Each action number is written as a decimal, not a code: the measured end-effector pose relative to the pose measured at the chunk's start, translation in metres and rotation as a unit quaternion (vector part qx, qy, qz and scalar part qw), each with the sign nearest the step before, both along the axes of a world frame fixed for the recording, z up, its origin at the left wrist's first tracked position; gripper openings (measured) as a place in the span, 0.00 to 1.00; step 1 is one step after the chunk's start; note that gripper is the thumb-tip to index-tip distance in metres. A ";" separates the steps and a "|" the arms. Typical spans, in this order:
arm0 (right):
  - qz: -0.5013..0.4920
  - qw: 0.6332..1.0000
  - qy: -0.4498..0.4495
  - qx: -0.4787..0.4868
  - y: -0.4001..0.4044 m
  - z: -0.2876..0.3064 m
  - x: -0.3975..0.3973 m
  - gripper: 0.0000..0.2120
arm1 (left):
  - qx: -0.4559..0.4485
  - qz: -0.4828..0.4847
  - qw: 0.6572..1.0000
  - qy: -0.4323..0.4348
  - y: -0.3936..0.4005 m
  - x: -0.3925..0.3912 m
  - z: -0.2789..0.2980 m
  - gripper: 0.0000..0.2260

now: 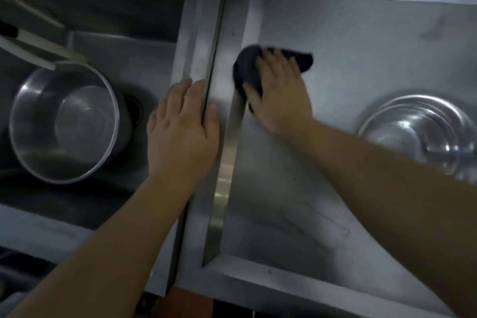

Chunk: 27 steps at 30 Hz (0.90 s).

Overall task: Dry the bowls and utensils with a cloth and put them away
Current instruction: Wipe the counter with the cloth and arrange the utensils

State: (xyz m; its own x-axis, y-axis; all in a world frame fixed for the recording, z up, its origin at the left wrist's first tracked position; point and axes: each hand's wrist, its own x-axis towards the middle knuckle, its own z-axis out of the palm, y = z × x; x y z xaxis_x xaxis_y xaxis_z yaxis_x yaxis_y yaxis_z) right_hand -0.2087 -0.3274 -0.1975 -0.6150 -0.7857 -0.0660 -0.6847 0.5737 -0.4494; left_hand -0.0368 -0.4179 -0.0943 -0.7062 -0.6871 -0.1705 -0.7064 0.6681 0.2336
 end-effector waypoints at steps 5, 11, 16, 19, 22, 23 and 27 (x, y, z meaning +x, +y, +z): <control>0.170 0.985 -0.012 0.024 0.105 -0.009 0.128 0.29 | -0.001 -0.022 1.000 0.012 0.005 0.014 -0.003 0.22; 0.318 0.946 -0.040 0.040 0.175 -0.009 0.226 0.27 | -0.012 -0.052 0.999 0.008 0.003 0.040 0.000 0.21; 0.085 0.995 -0.041 0.015 0.092 -0.007 0.148 0.27 | -0.015 -0.049 0.999 0.002 -0.006 0.074 0.011 0.22; -0.089 0.993 -0.082 0.011 0.018 0.003 0.095 0.30 | -0.012 -0.037 0.999 -0.002 -0.007 0.093 0.014 0.22; -0.160 0.978 -0.137 0.002 -0.021 0.012 0.092 0.31 | -0.010 -0.029 1.000 0.002 -0.002 0.107 0.019 0.22; -0.154 0.979 -0.135 -0.001 -0.020 0.013 0.105 0.30 | -0.011 -0.028 1.000 0.001 0.000 0.110 0.020 0.22; -0.060 0.991 -0.123 -0.002 0.036 0.013 0.178 0.28 | -0.007 -0.036 0.999 0.002 0.004 0.116 0.024 0.22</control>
State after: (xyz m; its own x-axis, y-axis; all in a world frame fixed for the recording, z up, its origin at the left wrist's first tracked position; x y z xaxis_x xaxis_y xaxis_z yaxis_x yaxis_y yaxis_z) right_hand -0.0307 -0.2910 -0.1842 -0.6697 -0.7088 -0.2214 -0.4818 0.6416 -0.5969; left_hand 0.0791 -0.4140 -0.0705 -0.7547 -0.6367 -0.1580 -0.6553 0.7207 0.2261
